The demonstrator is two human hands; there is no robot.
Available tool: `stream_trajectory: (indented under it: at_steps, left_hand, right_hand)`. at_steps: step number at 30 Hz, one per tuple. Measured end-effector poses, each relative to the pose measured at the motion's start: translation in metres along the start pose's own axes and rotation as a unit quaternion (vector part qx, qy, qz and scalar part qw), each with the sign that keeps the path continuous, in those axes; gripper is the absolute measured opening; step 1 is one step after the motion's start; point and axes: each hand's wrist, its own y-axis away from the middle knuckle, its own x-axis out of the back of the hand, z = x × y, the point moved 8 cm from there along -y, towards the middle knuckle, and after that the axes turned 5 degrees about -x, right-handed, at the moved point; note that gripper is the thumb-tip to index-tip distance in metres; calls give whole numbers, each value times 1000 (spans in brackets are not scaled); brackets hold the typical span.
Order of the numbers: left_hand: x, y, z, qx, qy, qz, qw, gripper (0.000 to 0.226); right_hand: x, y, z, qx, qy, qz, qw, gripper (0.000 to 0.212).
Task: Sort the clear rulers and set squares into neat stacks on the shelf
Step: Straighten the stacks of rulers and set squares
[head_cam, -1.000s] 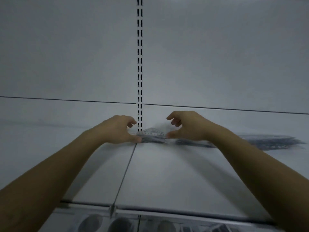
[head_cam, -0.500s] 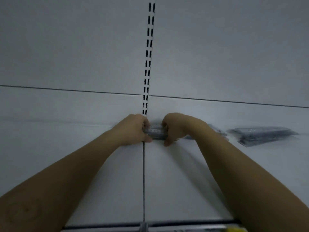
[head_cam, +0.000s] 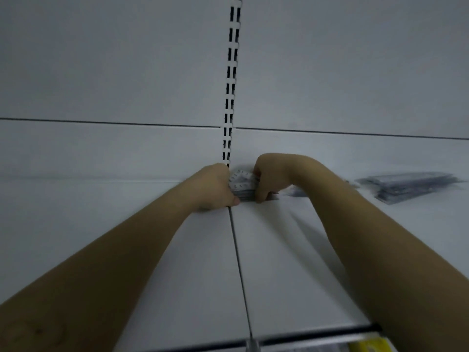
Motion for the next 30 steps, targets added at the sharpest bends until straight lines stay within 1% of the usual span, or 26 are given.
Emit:
stream_trajectory:
  at_steps: [2,7,11,14,17,19,21,24,26,29,30]
  left_hand:
    - [1,1,-1,5,0,-10,1000,38]
    - [-2,3,-1,1,-18,-46,999,43]
    - [-3,2,0,-12,-17,-49,999,43]
    - [-3,4,2,-30,7,-26,999,42]
    - [1,5,3,-60,19,14,998,44]
    - [3,5,-2,-66,23,28,997,42]
    - [5,3,-9,-63,34,40,997,35]
    - [8,1,-16,-60,50,65,995,29]
    - [6,-1,-16,-62,50,68,995,28]
    - [4,-3,-13,-66,56,56,995,27]
    - [4,-2,-13,-65,66,45,995,30]
  right_hand:
    - [-4,3,1,4,-30,-9,1000,21]
    - [-16,18,8,2,-146,-41,989,19]
    - [-20,18,6,-7,-177,-45,983,28]
    - [-19,15,4,-2,-172,-11,985,36]
    - [-17,16,1,23,-183,44,982,45]
    - [-14,17,-4,52,-180,81,979,45]
    - [-13,16,-10,79,-186,108,974,43]
    - [-17,14,-16,108,-249,84,959,50]
    - [-17,14,-14,117,-271,83,952,40]
    - [-11,14,-11,126,-227,141,955,18]
    - [-11,13,-11,128,-221,152,955,15]
